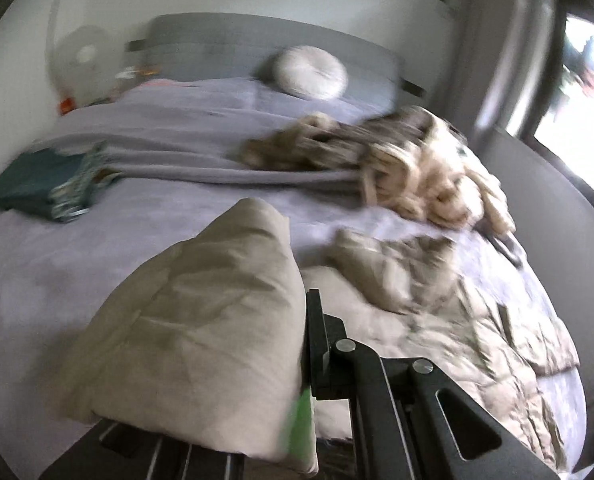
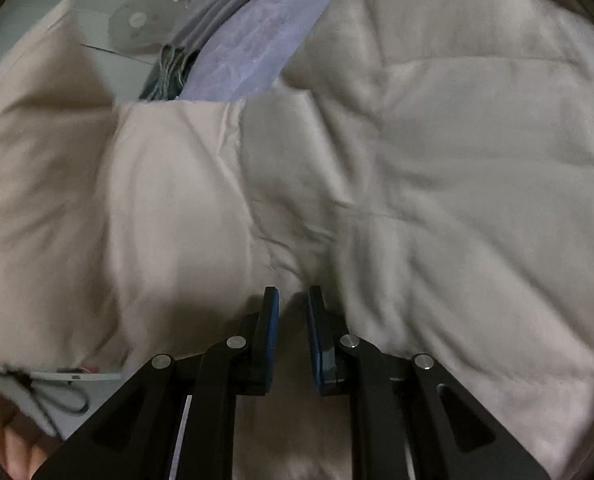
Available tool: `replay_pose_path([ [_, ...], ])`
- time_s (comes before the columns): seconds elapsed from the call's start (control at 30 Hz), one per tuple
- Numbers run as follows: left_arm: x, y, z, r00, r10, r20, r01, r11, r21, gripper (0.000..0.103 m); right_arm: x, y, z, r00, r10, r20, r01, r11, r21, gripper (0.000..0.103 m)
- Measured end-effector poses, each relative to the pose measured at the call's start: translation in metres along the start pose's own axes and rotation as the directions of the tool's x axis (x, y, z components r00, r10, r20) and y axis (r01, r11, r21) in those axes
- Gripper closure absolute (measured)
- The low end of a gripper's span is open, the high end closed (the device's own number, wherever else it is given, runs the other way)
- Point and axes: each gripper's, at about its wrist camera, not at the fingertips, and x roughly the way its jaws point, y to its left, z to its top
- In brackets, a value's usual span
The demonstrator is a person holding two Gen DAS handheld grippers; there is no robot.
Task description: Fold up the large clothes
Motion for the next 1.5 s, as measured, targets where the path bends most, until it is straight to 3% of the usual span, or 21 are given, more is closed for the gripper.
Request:
replay_pose_path([
  [0.13, 0.039, -0.07, -0.011, 0.998, -0.015, -0.064, 0.024, 0.99, 0.14, 0.094, -0.078, -0.043, -0.011, 0.986, -0.123, 0.109, 0.124, 0.992, 0.001, 0.087],
  [0.2, 0.061, -0.098, -0.024, 0.995, 0.008, -0.096, 0.011, 0.98, 0.199, 0.094, -0.115, -0.068, -0.017, 0.964, -0.212, 0.16, 0.213, 0.977, 0.008, 0.087],
  [0.3, 0.104, -0.13, -0.055, 0.982, 0.067, -0.176, -0.016, 0.961, 0.276, 0.094, -0.167, -0.105, -0.028, 0.914, -0.342, 0.218, 0.343, 0.939, 0.036, 0.087],
  [0.4, 0.133, -0.139, -0.081, 0.963, 0.129, -0.237, -0.046, 0.944, 0.327, 0.094, -0.192, -0.13, -0.035, 0.895, -0.382, 0.23, 0.375, 0.924, 0.077, 0.087],
  [0.47, 0.149, -0.145, -0.098, 0.948, 0.165, -0.271, -0.058, 0.929, 0.365, 0.094, -0.199, -0.148, -0.041, 0.897, -0.381, 0.225, 0.369, 0.925, 0.096, 0.087],
  [0.57, 0.149, -0.149, -0.109, 0.95, 0.191, -0.248, -0.075, 0.909, 0.411, 0.093, -0.191, -0.151, -0.042, 0.904, -0.365, 0.221, 0.35, 0.931, 0.104, 0.087],
  [0.6, 0.148, -0.15, -0.11, 0.95, 0.189, -0.248, -0.073, 0.907, 0.415, 0.089, -0.193, -0.151, -0.042, 0.905, -0.363, 0.224, 0.348, 0.932, 0.107, 0.087],
  [0.67, 0.141, -0.149, -0.11, 0.954, 0.145, -0.264, -0.027, 0.915, 0.403, 0.048, -0.195, -0.151, -0.043, 0.905, -0.357, 0.23, 0.338, 0.934, 0.116, 0.087],
  [0.7, 0.135, -0.148, -0.108, 0.959, 0.125, -0.254, -0.017, 0.92, 0.391, 0.017, -0.194, -0.151, -0.043, 0.905, -0.356, 0.231, 0.336, 0.934, 0.121, 0.087],
  [0.73, 0.128, -0.147, -0.106, 0.965, 0.114, -0.234, -0.016, 0.924, 0.383, 0.01, -0.193, -0.148, -0.046, 0.905, -0.358, 0.23, 0.337, 0.933, 0.124, 0.087],
  [0.77, 0.117, -0.145, -0.105, 0.973, 0.105, -0.206, -0.02, 0.925, 0.38, 0.01, -0.192, -0.147, -0.044, 0.904, -0.362, 0.228, 0.342, 0.931, 0.124, 0.087],
  [0.9, 0.081, -0.126, -0.103, 0.977, 0.096, -0.193, -0.023, 0.936, 0.351, 0.01, -0.188, -0.134, -0.038, 0.889, -0.401, 0.22, 0.392, 0.916, 0.085, 0.086],
  [0.97, 0.055, -0.103, -0.099, 0.98, 0.092, -0.178, -0.033, 0.95, 0.31, 0.01, -0.188, -0.121, -0.036, 0.872, -0.435, 0.225, 0.438, 0.898, 0.037, 0.075],
  [1.03, 0.045, -0.076, -0.086, 0.98, 0.109, -0.165, -0.06, 0.96, 0.273, 0.01, -0.186, -0.101, -0.034, 0.856, -0.455, 0.247, 0.473, 0.881, -0.017, 0.041],
  [1.1, 0.03, -0.036, -0.078, 0.976, 0.144, -0.162, -0.113, 0.975, 0.19, 0.01, -0.182, -0.07, -0.031, 0.847, -0.437, 0.301, 0.487, 0.867, -0.11, 0.033],
  [1.2, 0.025, 0.015, -0.073, 0.963, 0.2, -0.18, -0.192, 0.98, 0.059, 0.01, -0.16, -0.022, -0.028, 0.822, -0.438, 0.364, 0.543, 0.795, -0.27, 0.02],
  [1.27, 0.031, 0.054, -0.076, 0.952, 0.211, -0.22, -0.23, 0.971, -0.063, 0.011, -0.137, 0.004, -0.026, 0.797, -0.453, 0.4, 0.591, 0.722, -0.359, 0.02],
  [1.33, 0.04, 0.072, -0.081, 0.949, 0.195, -0.248, -0.235, 0.961, -0.145, 0.019, -0.105, 0.026, -0.024, 0.757, -0.49, 0.433, 0.651, 0.623, -0.433, 0.02],
  [1.37, 0.048, 0.079, -0.085, 0.943, 0.188, -0.273, -0.24, 0.956, -0.169, 0.019, -0.094, 0.033, -0.023, 0.743, -0.501, 0.444, 0.668, 0.588, -0.456, 0.02],
  [1.43, 0.062, 0.081, -0.096, 0.923, 0.243, -0.299, -0.297, 0.943, -0.149, 0.019, -0.064, 0.045, -0.018, 0.691, -0.535, 0.486, 0.722, 0.494, -0.484, 0.02],
  [1.5, 0.072, 0.08, -0.109, 0.902, 0.291, -0.32, -0.34, 0.934, -0.11, 0.019, -0.043, 0.05, -0.008, 0.649, -0.566, 0.509, 0.759, 0.429, -0.49, 0.02],
])
